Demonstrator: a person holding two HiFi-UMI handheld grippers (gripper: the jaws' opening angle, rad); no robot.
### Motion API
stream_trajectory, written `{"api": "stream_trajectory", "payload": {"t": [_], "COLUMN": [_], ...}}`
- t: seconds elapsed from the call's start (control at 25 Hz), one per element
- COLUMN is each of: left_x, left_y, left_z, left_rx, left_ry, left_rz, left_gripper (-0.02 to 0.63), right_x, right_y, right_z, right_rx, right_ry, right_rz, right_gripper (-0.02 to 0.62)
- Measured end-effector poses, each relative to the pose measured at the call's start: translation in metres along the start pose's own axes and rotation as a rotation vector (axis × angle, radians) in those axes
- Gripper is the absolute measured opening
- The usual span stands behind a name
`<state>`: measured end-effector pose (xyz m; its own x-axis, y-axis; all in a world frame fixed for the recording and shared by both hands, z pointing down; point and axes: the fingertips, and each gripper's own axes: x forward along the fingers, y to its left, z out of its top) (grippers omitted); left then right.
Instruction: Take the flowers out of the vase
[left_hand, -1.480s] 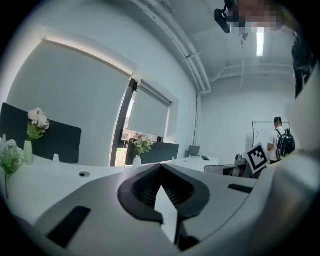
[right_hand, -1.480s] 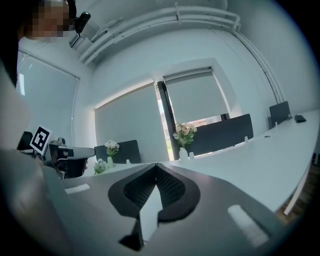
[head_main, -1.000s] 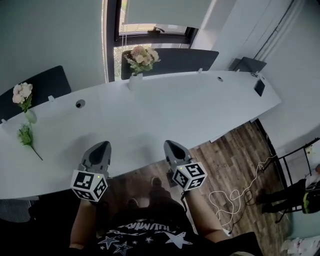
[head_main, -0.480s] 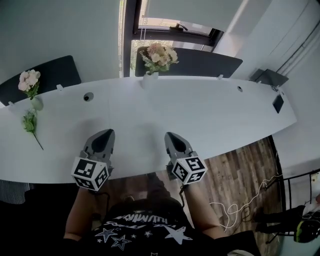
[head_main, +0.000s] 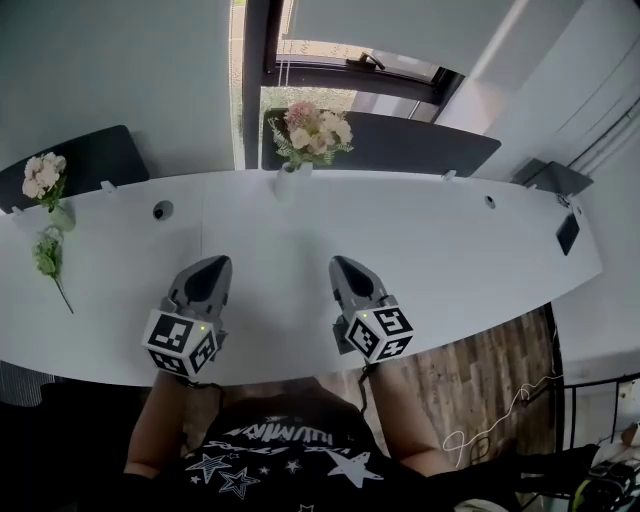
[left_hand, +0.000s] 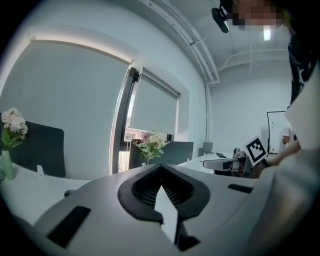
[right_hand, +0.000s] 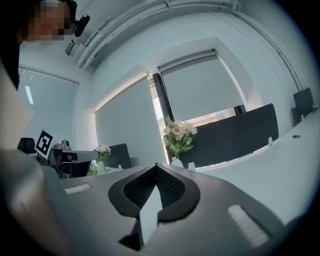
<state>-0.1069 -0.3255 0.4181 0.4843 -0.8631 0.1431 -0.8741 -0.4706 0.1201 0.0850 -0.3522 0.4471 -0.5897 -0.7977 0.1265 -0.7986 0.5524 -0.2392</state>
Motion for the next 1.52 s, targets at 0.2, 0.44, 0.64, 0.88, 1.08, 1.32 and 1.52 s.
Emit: {"api": "stream_trajectory", "payload": {"t": [0.2,0.44,0.64,0.88,1.08,1.32,1.52], "left_x": [0.037,0.08,0.113,0.152,0.178,0.2,0.215], "left_y": [-0.002,0.006,0.02,0.037,0.054,0.064,0.077], "left_z": [0.012,0.015,0.014,0.0,-0.021,-0.028,-0.042], "left_rx": [0.02,0.013,0.008,0.026,0.054,0.039,0.047], "left_ry": [-0.007,-0.015,-0.02,-0.007,0.039,0.071,0.098], "left_rz": [0.011,0.057,0.099,0.126,0.158,0.164,0.162], "left_gripper": [0.009,0.009,0.009,0.009,0.011,0.012,0.093], "right_x": [0.02,0.054,0.086,0.128,0.163,0.2,0.228], "right_y": [-0.017,-0.046,-0.067,-0.085,-0.091,-0.093,-0.093], "right_z": [0.014,0.026,0.027,0.022,0.014,0.009,-0.001], "right_rx": [0.036,0.045,0.047,0.085,0.119,0.11,0.153], "right_ry": [0.005,0.011,0.046,0.05,0.062,0.09,0.11], "right_rz": [0.084,0.126,0.147,0.167,0.187,0.235,0.261], "right_gripper": [0.002,0.003,0.003,0.008,0.049,0.116,0.198]}}
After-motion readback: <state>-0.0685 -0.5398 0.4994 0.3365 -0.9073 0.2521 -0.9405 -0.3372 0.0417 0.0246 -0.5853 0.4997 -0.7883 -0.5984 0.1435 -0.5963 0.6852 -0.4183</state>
